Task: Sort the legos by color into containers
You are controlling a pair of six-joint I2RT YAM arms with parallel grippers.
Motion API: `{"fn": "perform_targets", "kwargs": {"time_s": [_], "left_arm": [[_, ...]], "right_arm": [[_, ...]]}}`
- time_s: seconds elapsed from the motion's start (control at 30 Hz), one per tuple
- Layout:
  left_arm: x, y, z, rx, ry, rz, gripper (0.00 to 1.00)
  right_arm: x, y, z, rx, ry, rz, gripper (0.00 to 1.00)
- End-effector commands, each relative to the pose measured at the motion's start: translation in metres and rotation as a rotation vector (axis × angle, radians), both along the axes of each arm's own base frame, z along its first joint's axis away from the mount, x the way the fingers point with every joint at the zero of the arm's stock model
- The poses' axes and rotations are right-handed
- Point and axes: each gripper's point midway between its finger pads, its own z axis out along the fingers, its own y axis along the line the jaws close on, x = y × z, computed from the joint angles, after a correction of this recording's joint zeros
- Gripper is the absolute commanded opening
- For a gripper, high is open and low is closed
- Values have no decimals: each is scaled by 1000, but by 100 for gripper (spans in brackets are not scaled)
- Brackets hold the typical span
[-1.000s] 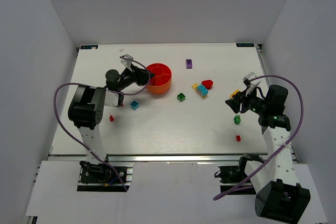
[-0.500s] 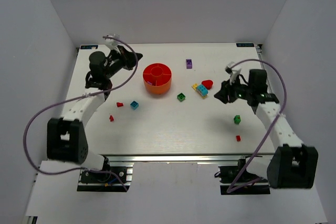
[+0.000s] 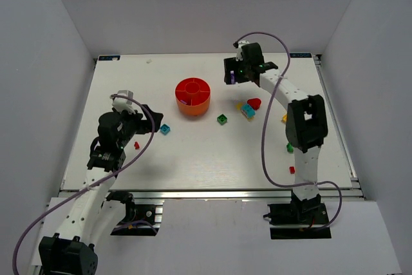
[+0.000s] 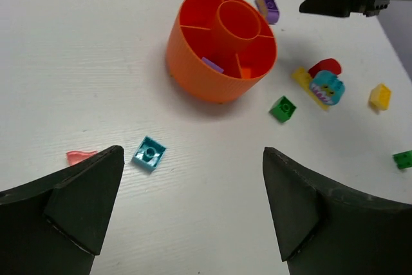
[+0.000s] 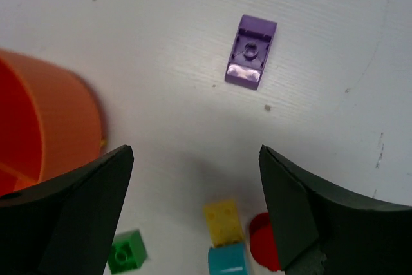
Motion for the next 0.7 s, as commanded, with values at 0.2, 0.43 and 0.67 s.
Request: {"fn": "perform_targets", "kwargs": {"time_s": [0.2,0.43,0.67], "left_arm": [[-2,19,6,86,-24,85,98],[-2,17,3,87,-15,69,98],[-2,16,3,87,-15,67,98]], "right_arm": [[82,-8,1,-33,-119,-331,77],[99,2,-32,-8,-111,-325,75],[104,10,-66,-24,-80,-304,74]]}}
